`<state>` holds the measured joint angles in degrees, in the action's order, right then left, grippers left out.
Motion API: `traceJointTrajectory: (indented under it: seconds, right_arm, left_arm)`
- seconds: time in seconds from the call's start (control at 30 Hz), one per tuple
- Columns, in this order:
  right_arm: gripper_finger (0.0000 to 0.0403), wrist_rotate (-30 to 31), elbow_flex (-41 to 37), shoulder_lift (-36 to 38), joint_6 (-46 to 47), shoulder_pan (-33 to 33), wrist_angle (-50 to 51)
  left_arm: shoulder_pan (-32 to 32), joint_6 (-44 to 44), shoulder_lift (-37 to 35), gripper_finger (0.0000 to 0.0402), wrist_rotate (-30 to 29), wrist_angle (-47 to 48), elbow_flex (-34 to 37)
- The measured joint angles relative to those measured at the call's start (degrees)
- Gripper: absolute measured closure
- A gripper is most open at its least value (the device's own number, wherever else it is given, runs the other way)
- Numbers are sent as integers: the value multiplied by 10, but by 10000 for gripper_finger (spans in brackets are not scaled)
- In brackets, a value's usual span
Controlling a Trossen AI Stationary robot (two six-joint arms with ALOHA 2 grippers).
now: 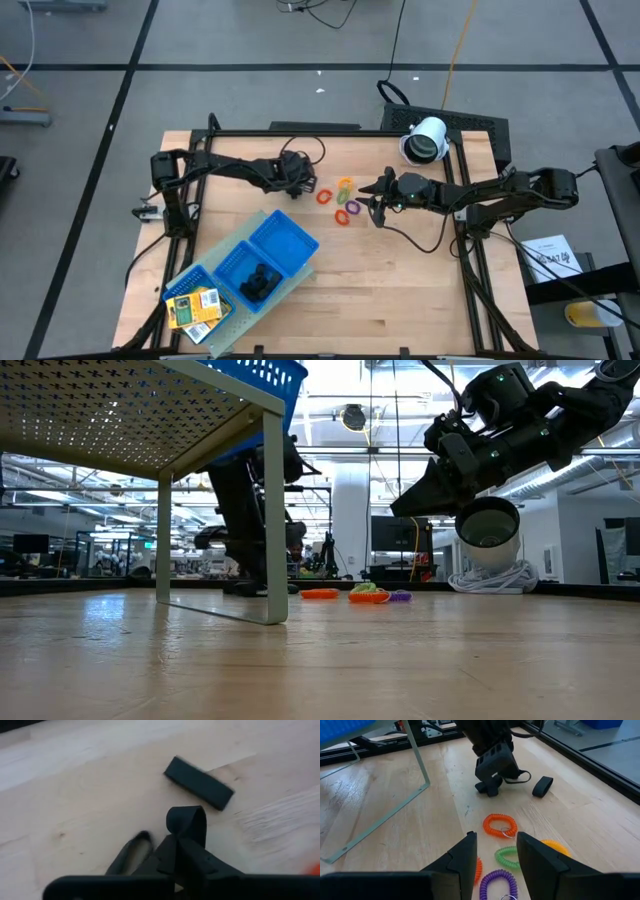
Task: Pick & Place Office Desk Supplies
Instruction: Put the black rubber band into the center blue basket on the shelf
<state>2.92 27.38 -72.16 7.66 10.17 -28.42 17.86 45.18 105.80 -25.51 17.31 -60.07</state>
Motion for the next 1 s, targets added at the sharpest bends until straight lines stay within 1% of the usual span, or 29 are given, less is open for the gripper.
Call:
traceJointTrajectory:
  seconds: [0.1,0.2,0.33,0.43,0.57,0.67,0.8,0.9,1.0]
  right_arm:
    - [275,0,0,0,0,0,0]
    - [275,0,0,0,0,0,0]
    - [275,0,0,0,0,0,0]
    - [275,0,0,0,0,0,0]
    - [275,0,0,0,0,0,0]
    - [275,0,0,0,0,0,0]
    - [275,0,0,0,0,0,2]
    - [275,0,0,0,-4,0,4]
    - [275,0,0,0,-6,0,5]
  left_arm:
    - [-5,-5,0,372,-5,-17,0]
    - [-12,-5,0,369,-22,-34,0]
    - [-24,-18,0,388,-36,-62,0]
    - [-31,-44,0,394,-28,-97,0]
    - [-37,-62,0,374,-9,-115,-10]
    - [-38,-81,-3,369,6,-115,-23]
    - [-37,-102,-30,377,30,-116,-30]
    - [-40,-120,-66,393,31,-111,-30]
    - [-46,-143,-107,392,30,-106,-30]
